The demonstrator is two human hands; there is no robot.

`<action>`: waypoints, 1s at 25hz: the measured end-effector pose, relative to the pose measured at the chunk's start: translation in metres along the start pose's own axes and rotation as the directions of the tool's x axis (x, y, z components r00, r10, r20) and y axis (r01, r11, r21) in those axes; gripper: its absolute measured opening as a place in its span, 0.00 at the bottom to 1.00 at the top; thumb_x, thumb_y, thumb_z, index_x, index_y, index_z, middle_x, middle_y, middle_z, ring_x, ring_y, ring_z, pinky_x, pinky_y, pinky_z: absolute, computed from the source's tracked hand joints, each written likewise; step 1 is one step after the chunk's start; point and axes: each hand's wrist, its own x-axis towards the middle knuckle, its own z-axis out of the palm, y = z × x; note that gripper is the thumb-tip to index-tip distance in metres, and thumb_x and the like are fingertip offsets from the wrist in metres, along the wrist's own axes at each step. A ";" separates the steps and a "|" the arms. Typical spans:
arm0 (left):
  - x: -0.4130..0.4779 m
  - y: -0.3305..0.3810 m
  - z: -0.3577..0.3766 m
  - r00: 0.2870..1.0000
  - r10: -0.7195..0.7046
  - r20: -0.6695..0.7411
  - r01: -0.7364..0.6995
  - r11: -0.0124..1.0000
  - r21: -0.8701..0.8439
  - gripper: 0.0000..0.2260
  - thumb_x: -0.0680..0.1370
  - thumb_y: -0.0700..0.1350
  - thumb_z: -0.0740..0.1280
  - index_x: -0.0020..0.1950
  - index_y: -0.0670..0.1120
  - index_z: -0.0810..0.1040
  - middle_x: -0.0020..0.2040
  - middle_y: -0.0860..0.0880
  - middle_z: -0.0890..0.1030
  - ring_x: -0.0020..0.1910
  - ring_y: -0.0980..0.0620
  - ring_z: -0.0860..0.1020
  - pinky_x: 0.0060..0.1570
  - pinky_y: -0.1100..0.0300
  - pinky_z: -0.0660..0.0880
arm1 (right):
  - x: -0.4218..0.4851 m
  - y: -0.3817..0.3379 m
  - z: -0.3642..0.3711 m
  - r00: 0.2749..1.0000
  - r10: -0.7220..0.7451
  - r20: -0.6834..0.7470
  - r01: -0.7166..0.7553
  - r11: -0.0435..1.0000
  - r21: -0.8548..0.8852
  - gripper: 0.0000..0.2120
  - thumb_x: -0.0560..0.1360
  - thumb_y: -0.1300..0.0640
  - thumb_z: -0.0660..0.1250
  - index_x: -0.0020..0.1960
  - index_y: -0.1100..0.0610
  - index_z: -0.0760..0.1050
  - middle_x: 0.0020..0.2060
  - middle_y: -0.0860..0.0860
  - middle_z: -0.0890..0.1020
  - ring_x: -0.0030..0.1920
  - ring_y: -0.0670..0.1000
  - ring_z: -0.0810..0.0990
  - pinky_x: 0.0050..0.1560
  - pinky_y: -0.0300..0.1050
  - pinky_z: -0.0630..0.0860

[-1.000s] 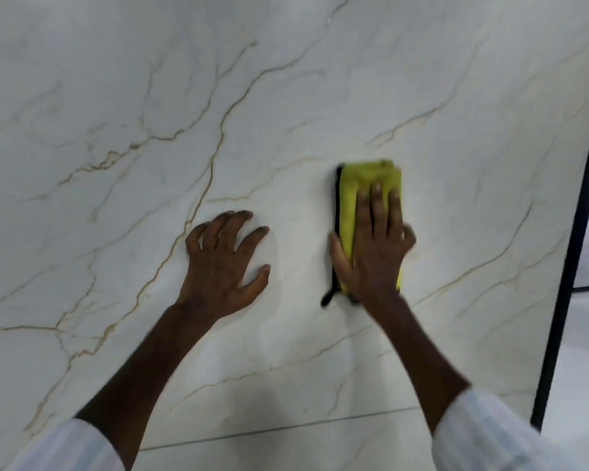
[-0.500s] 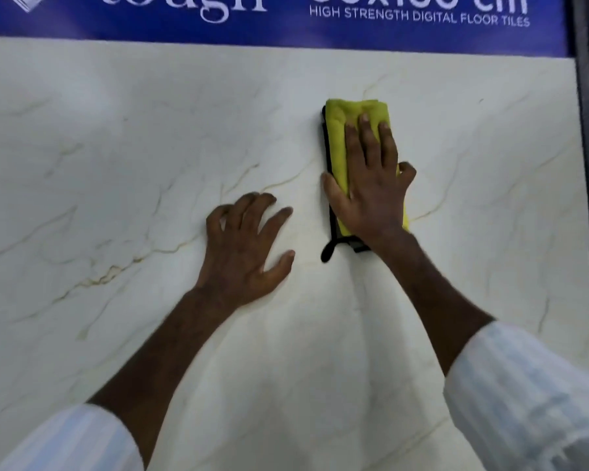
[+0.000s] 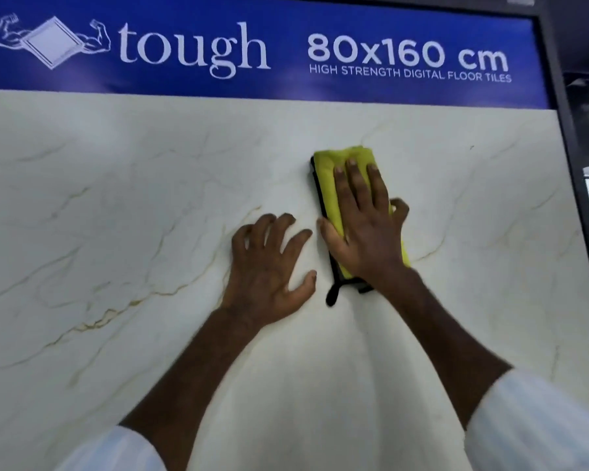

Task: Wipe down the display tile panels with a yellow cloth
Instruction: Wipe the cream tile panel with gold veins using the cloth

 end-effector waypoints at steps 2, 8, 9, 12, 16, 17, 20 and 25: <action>-0.002 0.002 0.003 1.000 -0.004 -0.026 0.004 1.000 -0.001 0.26 0.76 0.60 0.65 0.69 0.46 0.80 0.70 0.42 0.77 0.69 0.37 0.75 0.64 0.41 0.66 | 0.057 0.012 0.004 1.000 -0.006 -0.005 0.006 1.000 -0.001 0.37 0.80 0.36 0.53 0.83 0.55 0.61 0.82 0.55 0.62 0.82 0.61 0.60 0.59 0.67 0.69; -0.007 0.000 0.006 0.998 0.025 -0.062 -0.024 1.000 0.014 0.25 0.78 0.60 0.64 0.70 0.47 0.79 0.72 0.42 0.76 0.72 0.37 0.73 0.67 0.41 0.64 | 0.151 0.045 -0.004 0.993 0.110 0.045 -0.111 0.993 0.035 0.41 0.76 0.33 0.47 0.84 0.52 0.55 0.84 0.52 0.57 0.83 0.59 0.53 0.68 0.73 0.63; -0.008 -0.001 0.007 0.998 0.035 -0.061 -0.035 0.999 0.011 0.25 0.78 0.59 0.64 0.70 0.47 0.80 0.73 0.41 0.76 0.72 0.37 0.73 0.67 0.40 0.64 | 0.150 0.053 -0.006 0.993 0.114 0.044 -0.116 0.992 0.047 0.41 0.76 0.34 0.48 0.84 0.52 0.55 0.84 0.52 0.57 0.83 0.59 0.53 0.68 0.73 0.63; -0.010 -0.002 0.006 0.997 0.050 -0.050 -0.051 0.999 -0.011 0.24 0.78 0.59 0.64 0.68 0.47 0.81 0.73 0.42 0.76 0.72 0.38 0.73 0.68 0.40 0.65 | 0.118 0.074 -0.007 0.992 0.124 0.000 -0.124 0.991 0.041 0.39 0.78 0.34 0.50 0.84 0.52 0.57 0.84 0.51 0.58 0.83 0.58 0.55 0.64 0.69 0.66; -0.005 0.010 0.000 0.998 0.014 -0.060 -0.020 0.995 -0.094 0.24 0.77 0.57 0.64 0.68 0.45 0.81 0.73 0.43 0.75 0.71 0.38 0.74 0.67 0.43 0.65 | 0.031 0.078 -0.009 0.994 0.088 -0.070 -0.089 0.996 -0.008 0.36 0.80 0.36 0.55 0.83 0.54 0.60 0.83 0.54 0.61 0.82 0.59 0.59 0.56 0.62 0.69; -0.004 0.020 0.000 0.998 0.006 -0.067 -0.014 0.992 -0.122 0.24 0.77 0.57 0.65 0.68 0.45 0.80 0.74 0.43 0.75 0.71 0.39 0.73 0.67 0.43 0.65 | 0.003 0.075 -0.009 0.994 0.086 -0.073 -0.087 0.996 -0.010 0.36 0.81 0.37 0.55 0.83 0.54 0.59 0.83 0.54 0.60 0.82 0.59 0.59 0.56 0.61 0.69; -0.011 0.057 0.006 0.999 0.041 -0.008 -0.042 0.988 -0.148 0.27 0.76 0.58 0.66 0.71 0.45 0.79 0.76 0.43 0.73 0.73 0.41 0.72 0.70 0.40 0.64 | -0.064 0.065 -0.010 0.998 0.058 -0.034 -0.059 0.998 -0.012 0.36 0.80 0.37 0.57 0.83 0.53 0.59 0.83 0.53 0.59 0.83 0.58 0.56 0.58 0.61 0.67; -0.021 0.064 0.017 0.997 0.075 0.000 -0.075 0.993 -0.088 0.27 0.77 0.59 0.67 0.72 0.47 0.78 0.77 0.45 0.73 0.75 0.41 0.72 0.75 0.36 0.60 | 0.034 0.084 -0.012 1.000 -0.030 0.004 0.031 0.999 -0.027 0.37 0.80 0.36 0.54 0.83 0.54 0.60 0.83 0.54 0.61 0.82 0.60 0.60 0.59 0.66 0.70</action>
